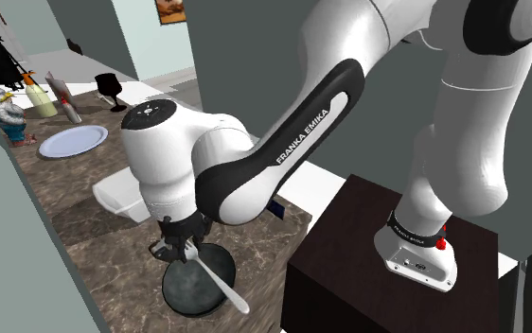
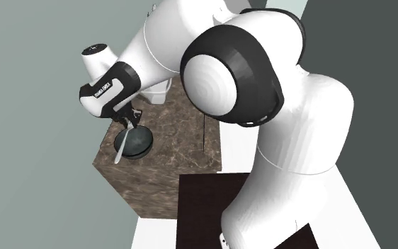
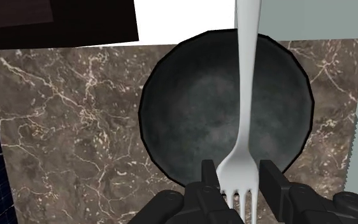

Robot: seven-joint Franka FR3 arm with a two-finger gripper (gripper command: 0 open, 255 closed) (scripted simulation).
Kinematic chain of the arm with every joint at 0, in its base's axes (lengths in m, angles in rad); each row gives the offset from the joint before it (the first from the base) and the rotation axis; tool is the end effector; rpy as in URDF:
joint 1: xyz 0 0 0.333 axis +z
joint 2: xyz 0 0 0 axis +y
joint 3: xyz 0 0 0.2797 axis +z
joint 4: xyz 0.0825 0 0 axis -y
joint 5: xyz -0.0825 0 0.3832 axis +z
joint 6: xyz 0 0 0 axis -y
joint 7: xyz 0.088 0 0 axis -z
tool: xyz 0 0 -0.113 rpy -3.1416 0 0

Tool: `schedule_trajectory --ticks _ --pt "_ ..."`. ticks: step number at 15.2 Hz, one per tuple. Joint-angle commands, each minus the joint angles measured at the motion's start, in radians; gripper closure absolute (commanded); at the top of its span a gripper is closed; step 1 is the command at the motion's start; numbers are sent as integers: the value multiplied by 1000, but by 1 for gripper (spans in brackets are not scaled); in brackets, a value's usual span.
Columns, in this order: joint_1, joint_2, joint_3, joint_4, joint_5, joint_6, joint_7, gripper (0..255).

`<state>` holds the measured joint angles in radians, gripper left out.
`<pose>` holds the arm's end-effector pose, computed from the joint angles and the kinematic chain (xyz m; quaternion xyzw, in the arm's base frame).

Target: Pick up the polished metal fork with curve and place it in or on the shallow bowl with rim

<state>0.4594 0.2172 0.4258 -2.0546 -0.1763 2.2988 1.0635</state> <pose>0.3720 0.4435 0.3046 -0.9987 0.0375 -0.0330 0.0081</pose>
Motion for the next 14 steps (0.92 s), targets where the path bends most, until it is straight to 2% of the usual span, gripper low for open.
schedule_trajectory --ticks 1,14 --pt "10 15 0 -2 -12 15 20 255" --pt "33 123 -32 -36 -90 144 77 255"
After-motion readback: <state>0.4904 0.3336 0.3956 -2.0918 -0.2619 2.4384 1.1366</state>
